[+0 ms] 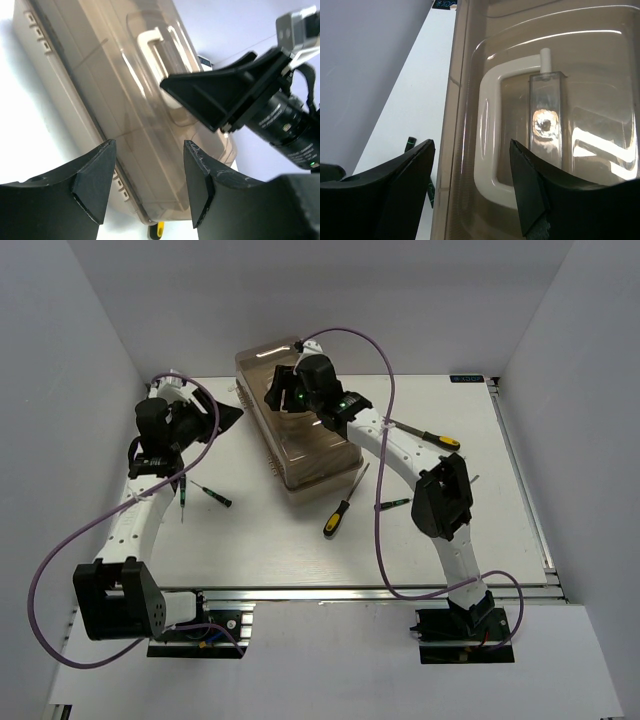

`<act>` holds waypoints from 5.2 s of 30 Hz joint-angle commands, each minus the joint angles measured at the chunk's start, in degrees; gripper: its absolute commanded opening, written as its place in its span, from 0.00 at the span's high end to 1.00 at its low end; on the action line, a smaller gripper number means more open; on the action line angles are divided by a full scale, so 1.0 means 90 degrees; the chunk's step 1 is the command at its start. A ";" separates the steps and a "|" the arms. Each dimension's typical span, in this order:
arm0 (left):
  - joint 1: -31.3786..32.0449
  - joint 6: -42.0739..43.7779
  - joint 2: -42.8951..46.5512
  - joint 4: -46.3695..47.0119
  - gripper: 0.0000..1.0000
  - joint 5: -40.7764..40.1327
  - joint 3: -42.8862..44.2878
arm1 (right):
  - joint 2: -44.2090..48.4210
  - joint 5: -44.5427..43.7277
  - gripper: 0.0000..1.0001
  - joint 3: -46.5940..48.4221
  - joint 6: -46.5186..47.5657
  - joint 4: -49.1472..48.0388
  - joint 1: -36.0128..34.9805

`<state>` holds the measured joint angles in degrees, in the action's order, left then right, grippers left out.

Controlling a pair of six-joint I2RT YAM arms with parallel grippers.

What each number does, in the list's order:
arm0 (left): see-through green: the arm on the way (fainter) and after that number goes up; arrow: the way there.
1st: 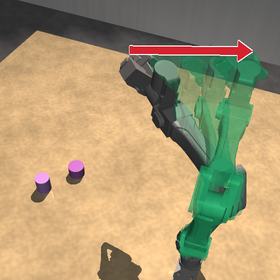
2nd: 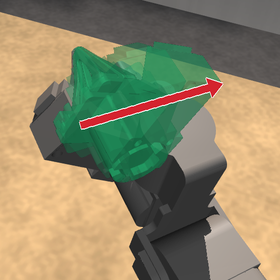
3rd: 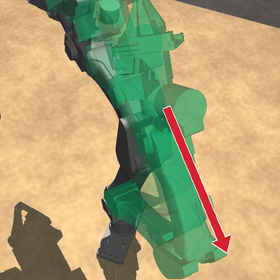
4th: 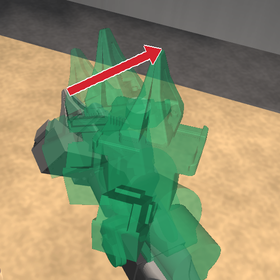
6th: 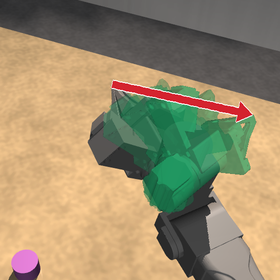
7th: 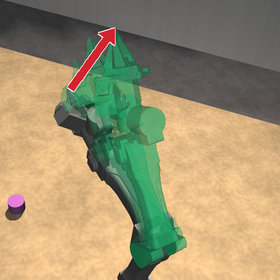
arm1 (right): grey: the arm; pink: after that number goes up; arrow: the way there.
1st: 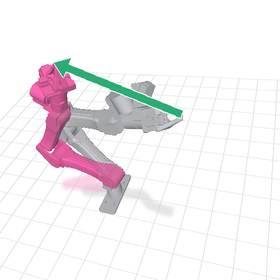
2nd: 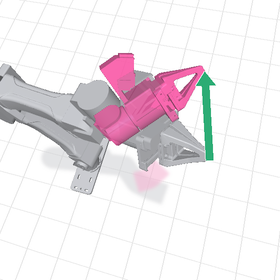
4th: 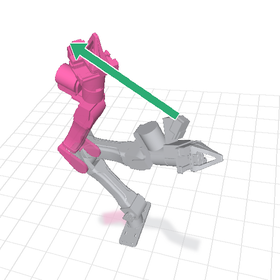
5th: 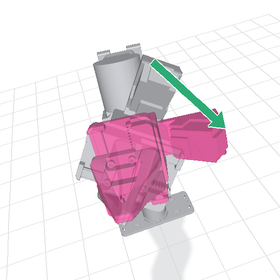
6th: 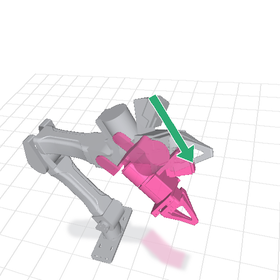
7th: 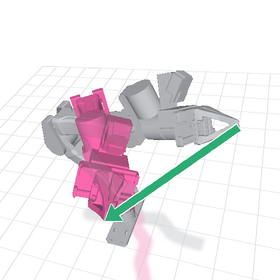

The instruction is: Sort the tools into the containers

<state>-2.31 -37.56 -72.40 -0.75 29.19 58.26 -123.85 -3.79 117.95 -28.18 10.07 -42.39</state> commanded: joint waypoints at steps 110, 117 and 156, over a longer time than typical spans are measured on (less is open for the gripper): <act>0.0335 -0.3179 -0.2991 -0.0377 1.00 0.1276 0.3849 | 0.1808 0.3097 0.22 -0.2812 0.1012 0.0044 0.2777; 0.0022 -0.4194 -0.3088 0.0815 1.00 0.1932 0.3762 | 0.1564 0.3244 0.23 -0.2852 0.1236 0.0258 0.2534; -0.0993 -0.4376 -0.2269 0.1884 1.00 0.2910 0.1574 | 0.0401 0.0042 1.00 -0.2812 0.1745 -0.0141 0.1526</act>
<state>-8.88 -80.05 -101.25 17.39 53.58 72.62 -120.90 6.31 93.23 -12.80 12.36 -30.92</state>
